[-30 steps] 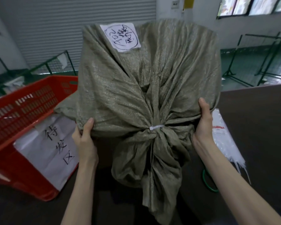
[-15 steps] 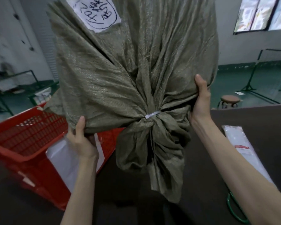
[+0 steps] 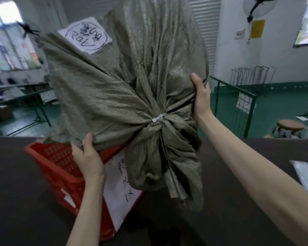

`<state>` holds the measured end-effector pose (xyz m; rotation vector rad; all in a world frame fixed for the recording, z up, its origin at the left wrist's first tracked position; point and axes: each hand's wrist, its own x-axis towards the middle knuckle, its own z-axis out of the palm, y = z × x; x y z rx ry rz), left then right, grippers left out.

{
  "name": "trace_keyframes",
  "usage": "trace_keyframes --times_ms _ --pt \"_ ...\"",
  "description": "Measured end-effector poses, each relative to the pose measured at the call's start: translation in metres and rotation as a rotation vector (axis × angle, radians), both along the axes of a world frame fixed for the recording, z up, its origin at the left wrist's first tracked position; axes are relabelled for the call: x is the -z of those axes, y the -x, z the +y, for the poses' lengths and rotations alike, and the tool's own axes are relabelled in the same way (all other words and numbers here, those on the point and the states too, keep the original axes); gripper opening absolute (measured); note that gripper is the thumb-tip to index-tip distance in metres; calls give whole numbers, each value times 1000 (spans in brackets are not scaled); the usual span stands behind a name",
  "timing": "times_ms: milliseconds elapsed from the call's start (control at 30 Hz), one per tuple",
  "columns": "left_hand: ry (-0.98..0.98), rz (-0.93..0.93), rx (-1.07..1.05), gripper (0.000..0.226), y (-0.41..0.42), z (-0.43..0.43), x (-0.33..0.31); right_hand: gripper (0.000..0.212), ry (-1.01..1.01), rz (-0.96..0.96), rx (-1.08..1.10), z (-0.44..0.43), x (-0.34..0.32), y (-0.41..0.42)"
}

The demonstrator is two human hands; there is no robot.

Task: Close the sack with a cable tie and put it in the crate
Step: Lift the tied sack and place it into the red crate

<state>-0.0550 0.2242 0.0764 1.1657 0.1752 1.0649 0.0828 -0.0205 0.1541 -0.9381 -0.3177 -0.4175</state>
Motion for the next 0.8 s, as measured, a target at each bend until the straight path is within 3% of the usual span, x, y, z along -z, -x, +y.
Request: trace_keyframes --times_ms 100,233,433,567,700,800 --pt "-208 254 -150 43 10 14 1 60 151 2 31 28 -15 -18" --pt "-431 539 -281 47 22 26 -4 17 347 43 12 65 -28 -48" --pt "-701 897 -466 68 34 46 -11 41 684 213 -120 117 -6 -86" --pt "-899 1169 -408 66 28 49 2 16 942 387 -279 127 26 -86" --pt "-1148 1133 -378 58 11 39 9 46 1293 276 -190 123 34 -86" --pt "-1209 1037 -386 40 -4 38 11 40 1424 206 -127 109 28 -82"
